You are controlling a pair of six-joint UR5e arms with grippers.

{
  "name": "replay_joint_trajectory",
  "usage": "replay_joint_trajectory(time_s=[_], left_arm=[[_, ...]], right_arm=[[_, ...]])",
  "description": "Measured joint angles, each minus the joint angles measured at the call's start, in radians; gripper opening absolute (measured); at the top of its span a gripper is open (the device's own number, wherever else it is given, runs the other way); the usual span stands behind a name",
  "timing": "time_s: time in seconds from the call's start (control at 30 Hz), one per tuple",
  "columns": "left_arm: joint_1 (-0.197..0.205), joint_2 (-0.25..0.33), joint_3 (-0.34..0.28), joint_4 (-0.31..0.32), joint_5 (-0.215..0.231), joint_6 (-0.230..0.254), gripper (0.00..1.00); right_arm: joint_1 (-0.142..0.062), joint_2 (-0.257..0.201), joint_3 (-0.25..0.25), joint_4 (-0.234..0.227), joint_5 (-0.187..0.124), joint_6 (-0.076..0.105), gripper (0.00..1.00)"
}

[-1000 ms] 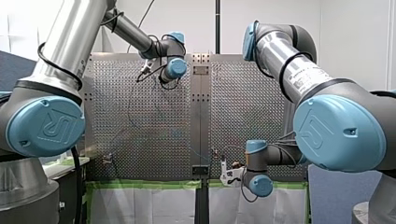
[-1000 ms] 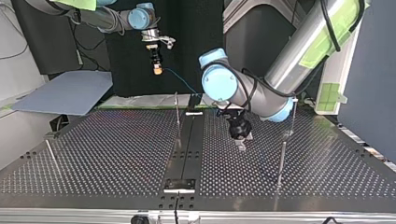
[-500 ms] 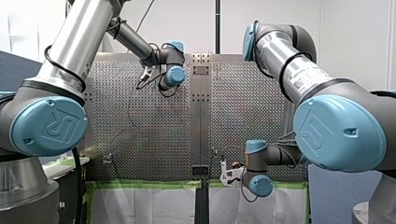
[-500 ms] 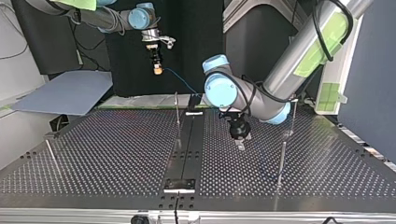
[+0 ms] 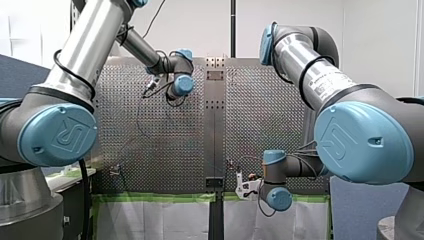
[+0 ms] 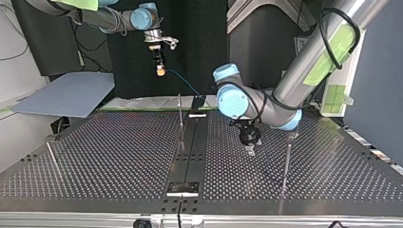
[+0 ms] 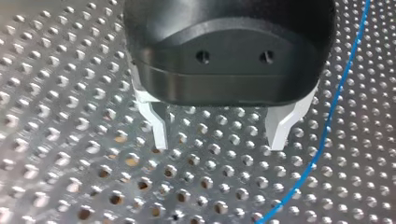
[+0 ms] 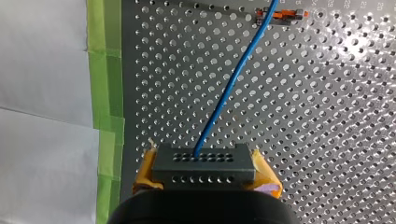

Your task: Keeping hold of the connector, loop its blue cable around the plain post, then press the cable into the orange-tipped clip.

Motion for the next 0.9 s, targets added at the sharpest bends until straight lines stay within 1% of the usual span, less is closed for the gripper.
replay_joint_trajectory(time_s=[0.17, 0.27, 0.5, 0.8, 0.9], left_arm=[[0.023, -0.007, 0.002, 0.000, 0.010, -0.021, 0.99], [0.030, -0.018, 0.003, 0.000, 0.017, -0.029, 0.99], [0.036, -0.069, 0.005, 0.001, 0.032, -0.038, 0.99], [0.044, -0.157, 0.011, 0.010, 0.036, -0.057, 0.99], [0.049, -0.167, 0.011, 0.015, 0.042, -0.065, 0.99]], right_arm=[[0.000, 0.000, 0.000, 0.000, 0.000, 0.000, 0.00], [0.000, 0.000, 0.000, 0.000, 0.000, 0.000, 0.00], [0.000, 0.000, 0.000, 0.001, 0.000, 0.000, 0.00], [0.000, 0.000, 0.000, 0.001, 0.000, 0.000, 0.00], [0.000, 0.000, 0.000, 0.001, 0.000, 0.000, 0.00]])
